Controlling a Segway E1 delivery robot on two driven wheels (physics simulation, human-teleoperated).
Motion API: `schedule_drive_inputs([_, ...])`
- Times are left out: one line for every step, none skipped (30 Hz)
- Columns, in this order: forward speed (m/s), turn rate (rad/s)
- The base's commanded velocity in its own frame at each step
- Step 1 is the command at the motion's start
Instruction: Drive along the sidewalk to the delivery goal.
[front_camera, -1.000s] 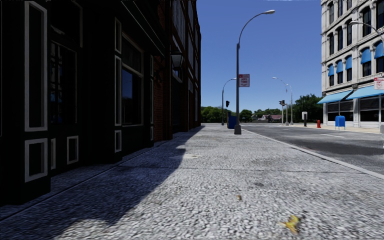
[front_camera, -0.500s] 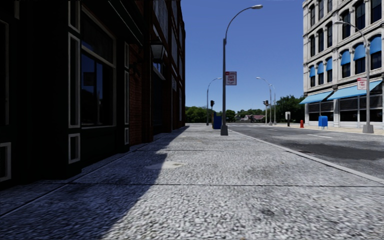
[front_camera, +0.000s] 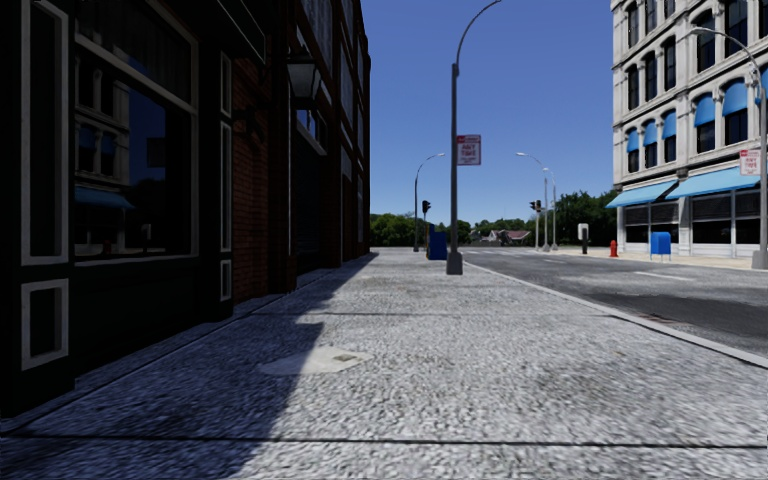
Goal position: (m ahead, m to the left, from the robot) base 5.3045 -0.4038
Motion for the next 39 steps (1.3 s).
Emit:
schedule_drive_inputs([1.91, 0.00])
schedule_drive_inputs([1.91, 0.00])
schedule_drive_inputs([1.91, 0.00])
schedule_drive_inputs([1.91, 0.00])
schedule_drive_inputs([1.90, -0.09])
schedule_drive_inputs([1.90, -0.23])
schedule_drive_inputs([1.89, -0.27])
schedule_drive_inputs([1.89, -0.27])
schedule_drive_inputs([1.89, -0.28])
schedule_drive_inputs([1.89, -0.28])
schedule_drive_inputs([1.89, -0.28])
schedule_drive_inputs([1.89, -0.28])
schedule_drive_inputs([1.89, -0.28])
schedule_drive_inputs([1.89, -0.28])
schedule_drive_inputs([1.89, -0.28])
schedule_drive_inputs([1.89, -0.26])
schedule_drive_inputs([1.89, -0.26])
schedule_drive_inputs([1.89, -0.10])
schedule_drive_inputs([1.89, 0.00])
schedule_drive_inputs([1.89, 0.00])
schedule_drive_inputs([1.89, 0.00])
schedule_drive_inputs([1.90, 0.00])
schedule_drive_inputs([1.91, 0.00])
schedule_drive_inputs([1.91, 0.00])
schedule_drive_inputs([1.91, 0.00])
schedule_drive_inputs([1.91, 0.00])
schedule_drive_inputs([2.00, 0.00])
schedule_drive_inputs([2.00, 0.00])
schedule_drive_inputs([2.00, 0.00])
schedule_drive_inputs([2.00, 0.00])
schedule_drive_inputs([2.00, 0.00])
schedule_drive_inputs([2.00, 0.00])
schedule_drive_inputs([2.00, 0.00])
schedule_drive_inputs([2.00, 0.00])
schedule_drive_inputs([2.00, 0.00])
schedule_drive_inputs([2.00, 0.00])
schedule_drive_inputs([2.00, 0.00])
schedule_drive_inputs([2.00, 0.00])
schedule_drive_inputs([2.00, 0.00])
